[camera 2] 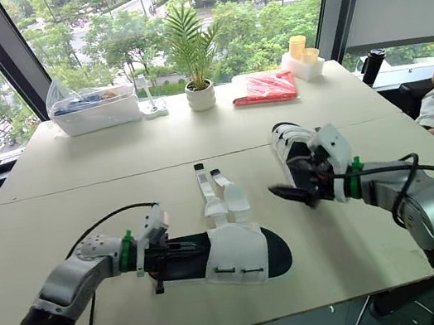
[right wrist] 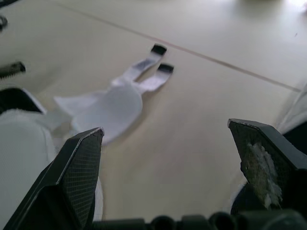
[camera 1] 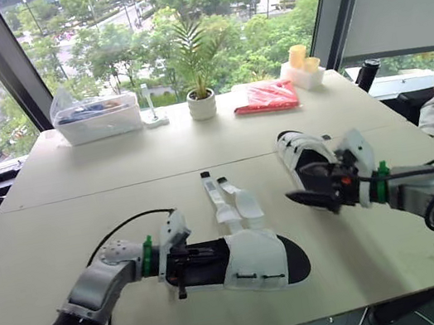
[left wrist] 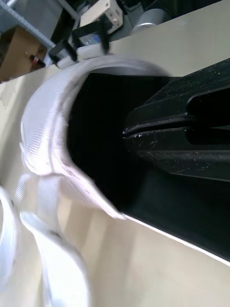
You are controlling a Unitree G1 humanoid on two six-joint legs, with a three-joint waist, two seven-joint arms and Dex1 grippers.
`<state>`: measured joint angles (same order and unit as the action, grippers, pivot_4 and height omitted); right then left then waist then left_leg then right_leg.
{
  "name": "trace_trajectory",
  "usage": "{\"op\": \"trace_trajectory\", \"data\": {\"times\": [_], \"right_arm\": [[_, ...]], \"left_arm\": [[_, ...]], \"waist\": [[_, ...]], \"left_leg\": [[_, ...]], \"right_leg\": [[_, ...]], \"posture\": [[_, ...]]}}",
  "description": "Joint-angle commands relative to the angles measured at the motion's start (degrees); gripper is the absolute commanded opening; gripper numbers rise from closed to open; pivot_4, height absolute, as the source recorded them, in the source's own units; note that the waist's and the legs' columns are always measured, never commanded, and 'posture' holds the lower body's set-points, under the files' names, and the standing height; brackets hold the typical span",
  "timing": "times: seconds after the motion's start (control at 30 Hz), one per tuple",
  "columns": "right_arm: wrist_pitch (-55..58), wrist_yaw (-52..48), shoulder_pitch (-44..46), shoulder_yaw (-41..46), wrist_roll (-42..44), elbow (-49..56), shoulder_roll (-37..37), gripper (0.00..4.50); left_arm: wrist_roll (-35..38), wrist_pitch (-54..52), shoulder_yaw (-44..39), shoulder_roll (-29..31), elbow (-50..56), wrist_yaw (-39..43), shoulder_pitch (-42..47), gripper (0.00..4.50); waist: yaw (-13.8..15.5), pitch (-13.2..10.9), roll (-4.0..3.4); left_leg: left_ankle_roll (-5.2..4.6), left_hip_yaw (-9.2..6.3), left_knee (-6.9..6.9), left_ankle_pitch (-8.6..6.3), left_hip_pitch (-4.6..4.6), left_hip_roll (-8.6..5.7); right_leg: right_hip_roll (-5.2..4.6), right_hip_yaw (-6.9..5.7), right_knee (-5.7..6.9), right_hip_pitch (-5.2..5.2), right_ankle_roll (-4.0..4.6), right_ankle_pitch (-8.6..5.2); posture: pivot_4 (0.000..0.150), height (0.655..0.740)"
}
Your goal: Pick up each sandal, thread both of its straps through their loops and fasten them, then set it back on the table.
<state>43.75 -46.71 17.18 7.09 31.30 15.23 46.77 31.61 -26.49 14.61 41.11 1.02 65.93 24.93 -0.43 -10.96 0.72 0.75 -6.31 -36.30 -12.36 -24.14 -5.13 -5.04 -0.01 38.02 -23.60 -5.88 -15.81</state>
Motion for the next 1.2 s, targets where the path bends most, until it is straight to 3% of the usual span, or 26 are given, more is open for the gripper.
{"op": "trace_trajectory", "data": {"times": [0.03, 0.3, 0.33, 0.63, 1.2], "right_arm": [[-2.32, -2.17, -2.53, 1.66, 0.28, 3.77, 1.33, 3.99], [-4.80, -6.05, -13.67, 1.74, 1.77, 11.51, 1.47, 0.27], [-5.97, -6.03, -14.52, 0.65, 0.49, 11.68, 1.45, 0.12], [-12.09, -5.51, -15.20, -6.61, -4.96, 9.20, -1.78, 0.12], [-18.67, -10.51, -9.52, -17.89, -11.72, 1.85, -5.17, 0.12]], "left_arm": [[4.28, -3.71, -6.44, 0.89, 4.54, 0.06, 0.50, 0.00], [7.81, -11.74, -15.09, -0.99, 4.56, -7.11, 2.72, 0.00], [6.88, -12.06, -15.14, -1.80, 3.98, -8.70, 2.82, 0.00], [6.22, -19.08, -17.12, -10.42, -4.03, -19.59, 5.12, 0.00], [9.06, -37.29, -20.74, -20.95, -21.44, -25.39, 16.71, 0.00]], "waist": [[-0.17, 0.00, 0.00], [-0.14, 0.00, -0.01], [-0.09, 0.01, -0.01], [0.00, 0.01, 0.01], [-0.16, 0.02, 0.04]], "left_leg": [[0.00, 0.01, -0.01, 0.00, 0.01, 0.00], [0.00, 0.00, 0.03, -0.01, 0.13, 0.02], [0.00, 0.00, 0.00, -0.01, 0.14, 0.02], [0.01, 0.01, 0.03, -0.01, 0.39, -0.01], [0.03, -0.01, 0.03, -0.01, 0.43, -0.02]], "right_leg": [[-0.01, 0.00, 0.00, 0.00, 0.00, 0.00], [0.00, -0.01, 0.01, 0.09, 0.00, 0.00], [0.00, -0.02, 0.00, 0.13, -0.01, 0.00], [-0.02, -0.02, -0.04, 0.36, -0.01, 0.00], [0.04, -0.11, -0.03, 0.38, -0.02, 0.00]], "posture": [[0.150, 0.7400], [0.150, 0.7400], [0.150, 0.7400], [0.150, 0.7400], [0.150, 0.7400]]}}
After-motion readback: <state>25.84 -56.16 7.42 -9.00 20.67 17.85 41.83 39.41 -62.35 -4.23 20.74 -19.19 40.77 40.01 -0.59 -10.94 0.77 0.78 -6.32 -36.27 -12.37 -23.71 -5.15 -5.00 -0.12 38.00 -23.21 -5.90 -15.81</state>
